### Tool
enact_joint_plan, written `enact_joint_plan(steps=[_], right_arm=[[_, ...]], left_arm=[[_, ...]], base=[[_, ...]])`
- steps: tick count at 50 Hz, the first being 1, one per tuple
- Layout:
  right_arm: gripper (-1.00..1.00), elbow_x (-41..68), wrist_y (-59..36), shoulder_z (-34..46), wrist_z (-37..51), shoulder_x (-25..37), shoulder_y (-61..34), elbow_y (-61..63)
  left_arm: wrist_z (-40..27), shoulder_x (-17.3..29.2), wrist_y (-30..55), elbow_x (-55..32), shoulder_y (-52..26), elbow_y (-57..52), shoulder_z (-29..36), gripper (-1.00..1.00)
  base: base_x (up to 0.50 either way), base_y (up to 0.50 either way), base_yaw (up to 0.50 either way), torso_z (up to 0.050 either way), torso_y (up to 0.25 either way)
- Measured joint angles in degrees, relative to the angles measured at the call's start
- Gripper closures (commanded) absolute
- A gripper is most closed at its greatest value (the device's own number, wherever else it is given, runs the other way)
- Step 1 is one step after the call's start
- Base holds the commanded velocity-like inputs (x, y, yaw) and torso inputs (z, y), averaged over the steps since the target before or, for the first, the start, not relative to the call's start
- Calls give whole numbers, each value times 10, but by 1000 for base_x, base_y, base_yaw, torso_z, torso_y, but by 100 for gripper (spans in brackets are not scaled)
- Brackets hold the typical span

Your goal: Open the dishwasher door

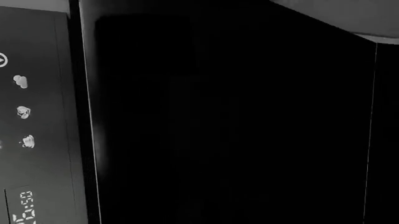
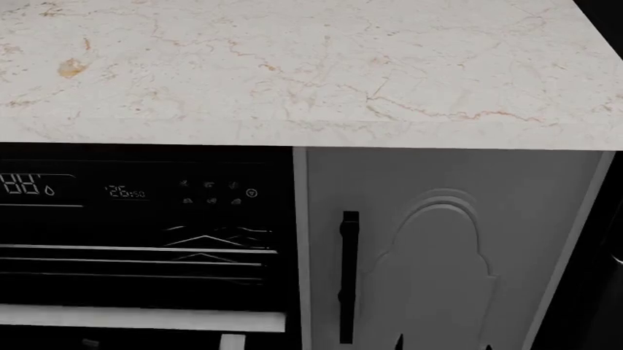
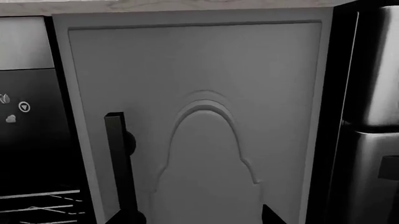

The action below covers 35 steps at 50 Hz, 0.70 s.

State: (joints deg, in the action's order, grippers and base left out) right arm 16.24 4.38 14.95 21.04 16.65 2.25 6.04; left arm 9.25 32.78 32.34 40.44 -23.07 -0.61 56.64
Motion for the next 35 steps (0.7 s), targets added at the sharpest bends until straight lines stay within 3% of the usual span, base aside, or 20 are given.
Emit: enact_joint_plan(steps=[35], right_arm=[[-100, 3, 11, 2, 5, 3, 2, -4]], left_arm=[[32, 43, 158, -73, 182, -183, 4, 100]], base=[[-1, 0, 3, 1, 2]])
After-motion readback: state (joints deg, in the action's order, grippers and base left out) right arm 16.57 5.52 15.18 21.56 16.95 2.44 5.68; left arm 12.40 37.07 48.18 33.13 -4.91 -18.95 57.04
